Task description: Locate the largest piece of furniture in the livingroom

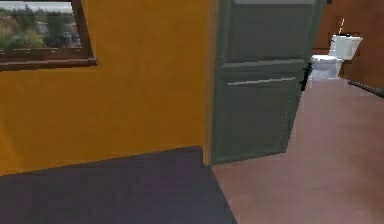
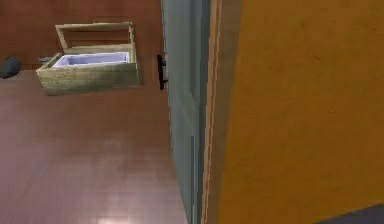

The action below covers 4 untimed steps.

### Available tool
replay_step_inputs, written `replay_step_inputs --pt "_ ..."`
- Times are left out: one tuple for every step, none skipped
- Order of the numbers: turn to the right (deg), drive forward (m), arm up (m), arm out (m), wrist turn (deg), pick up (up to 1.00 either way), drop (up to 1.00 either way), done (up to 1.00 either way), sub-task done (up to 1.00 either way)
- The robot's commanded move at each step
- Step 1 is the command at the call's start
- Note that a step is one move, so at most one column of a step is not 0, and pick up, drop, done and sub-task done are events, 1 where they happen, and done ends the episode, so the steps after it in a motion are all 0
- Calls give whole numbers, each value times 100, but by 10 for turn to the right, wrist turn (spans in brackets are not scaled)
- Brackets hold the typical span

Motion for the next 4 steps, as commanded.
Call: replay_step_inputs --pt "-450 0 0 0 0 0 0 0 0" --pt "-120 0 0 0 0 0 0 0 0" --pt "0 5 0 0 0 0 0 0 0" --pt "-450 0 0 0 0 0 0 0 0"
